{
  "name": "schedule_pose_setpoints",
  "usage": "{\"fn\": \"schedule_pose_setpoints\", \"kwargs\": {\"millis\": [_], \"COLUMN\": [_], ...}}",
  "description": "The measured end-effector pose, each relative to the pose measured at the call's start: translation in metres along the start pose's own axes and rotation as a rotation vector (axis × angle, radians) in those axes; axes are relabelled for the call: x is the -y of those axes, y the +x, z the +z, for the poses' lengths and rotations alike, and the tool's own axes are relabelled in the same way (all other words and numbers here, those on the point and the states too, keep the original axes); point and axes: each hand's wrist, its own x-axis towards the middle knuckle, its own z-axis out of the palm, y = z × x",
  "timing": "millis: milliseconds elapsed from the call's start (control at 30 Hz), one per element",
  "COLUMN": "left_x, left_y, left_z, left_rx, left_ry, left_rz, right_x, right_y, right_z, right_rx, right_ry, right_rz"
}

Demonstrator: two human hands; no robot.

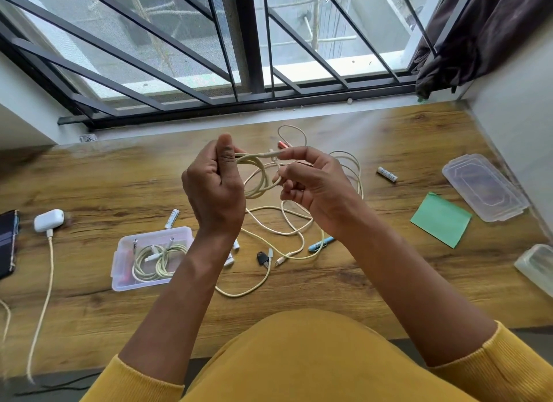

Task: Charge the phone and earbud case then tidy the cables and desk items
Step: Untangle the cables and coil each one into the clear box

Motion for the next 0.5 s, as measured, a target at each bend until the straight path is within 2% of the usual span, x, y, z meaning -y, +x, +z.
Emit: {"fn": "schedule_pose_setpoints", "kwargs": {"millis": [100, 200, 500], "left_x": [0.0, -0.004, -0.013], "left_y": [0.005, 0.01, 0.014], "left_z": [0.0, 0.001, 0.008], "left_rx": [-0.104, -0.148, -0.032], "left_ry": [0.073, 0.031, -0.111], "left_rz": [-0.002, -0.043, -0.167], "right_x": [-0.002, -0.006, -0.006], "right_y": [-0.003, -0.005, -0.001], "right_z": [-0.001, 0.001, 0.007], "right_rx": [-0.017, -0.03, 0.029], "right_ry": [-0.034, -0.131, -0.327], "right_rz": [-0.013, -0.014, -0.088]}}
